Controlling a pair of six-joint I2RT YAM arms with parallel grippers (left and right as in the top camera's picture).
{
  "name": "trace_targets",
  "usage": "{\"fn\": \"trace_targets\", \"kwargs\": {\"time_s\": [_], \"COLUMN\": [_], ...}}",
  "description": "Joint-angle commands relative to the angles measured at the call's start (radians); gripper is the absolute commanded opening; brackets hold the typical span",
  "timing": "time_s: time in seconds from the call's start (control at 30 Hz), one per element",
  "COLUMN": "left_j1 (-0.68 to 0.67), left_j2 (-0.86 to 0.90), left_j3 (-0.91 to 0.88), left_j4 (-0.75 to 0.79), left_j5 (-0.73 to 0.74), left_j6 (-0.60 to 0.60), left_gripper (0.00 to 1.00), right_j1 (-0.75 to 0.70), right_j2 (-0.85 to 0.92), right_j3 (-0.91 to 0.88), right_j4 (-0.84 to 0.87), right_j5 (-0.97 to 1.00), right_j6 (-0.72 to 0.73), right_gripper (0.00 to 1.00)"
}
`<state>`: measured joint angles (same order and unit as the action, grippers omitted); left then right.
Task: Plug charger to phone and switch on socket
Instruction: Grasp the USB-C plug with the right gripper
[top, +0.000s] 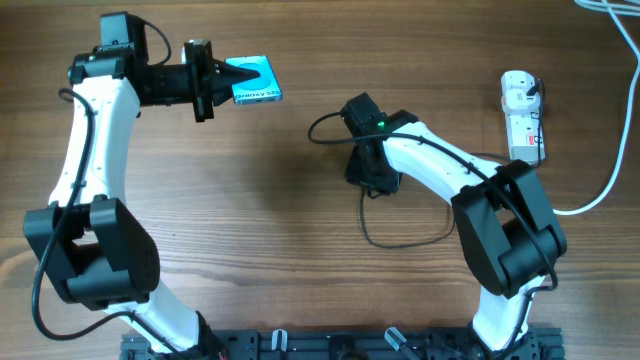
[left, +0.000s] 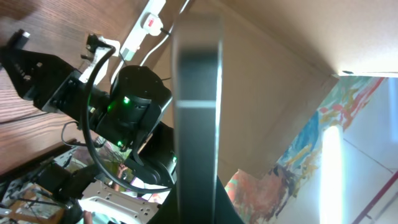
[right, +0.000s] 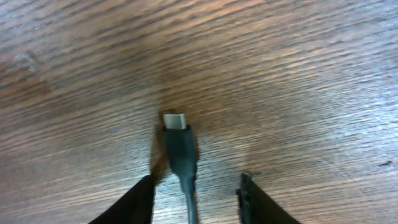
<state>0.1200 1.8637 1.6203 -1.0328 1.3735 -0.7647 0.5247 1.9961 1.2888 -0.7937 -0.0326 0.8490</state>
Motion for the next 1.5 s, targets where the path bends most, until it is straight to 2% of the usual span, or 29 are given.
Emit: {"fn": "trace_targets", "kwargs": {"time_s": [0.0,0.33,0.43,0.67,0.83,1.07,1.13,1.17,1.27,1.47], "left_j1": [0.001,0.001,0.001,0.001,0.001,0.001,0.001,0.001,0.001,0.001], "left_j2": [-0.031,-0.031,-0.031,-0.031,-0.031,-0.031,-0.031,-0.031,-0.031,-0.031], "left_j3": [0.003,0.003,0.003,0.003,0.003,0.003,0.003,0.003,0.003,0.003], "left_j4": [0.000,0.000,0.000,0.000,0.000,-0.001,-0.001,-0.001,-0.001,-0.001], "left_j5": [0.016,0.002,-0.006,-0.006,-0.006,-0.006,-0.006,-0.006,-0.006,-0.006], "left_j6": [-0.002,0.002,0.002,0.002,0.002,0.002,0.002,0.002,0.002,0.002], "left_gripper": [0.04,0.04,0.04,0.04,0.04,0.04,0.04,0.04,0.04,0.04], "right_j1": [0.002,0.034,0.034,0.034,0.034,0.034,0.034,0.034,0.034,0.034], "right_j2": [0.043,0.043,0.043,0.045,0.047,0.048,0.049,0.049,0.049,0.049], "right_j3": [-0.040,-0.040,-0.040,-0.040,-0.040,-0.040,-0.040,-0.040,-0.040,-0.040], "right_j4": [0.016,0.023,0.019,0.019,0.014,0.014,0.014,0.014,0.006,0.005], "right_j5": [0.028,0.089,0.101,0.103,0.100,0.099,0.099,0.099,0.095,0.096], "right_j6": [0.018,0.018,0.018,0.018,0.019,0.019,0.019,0.018,0.024,0.026], "right_gripper": [0.34,0.35,0.26,0.26,0.15,0.13,0.14,0.22,0.26,0.12]}}
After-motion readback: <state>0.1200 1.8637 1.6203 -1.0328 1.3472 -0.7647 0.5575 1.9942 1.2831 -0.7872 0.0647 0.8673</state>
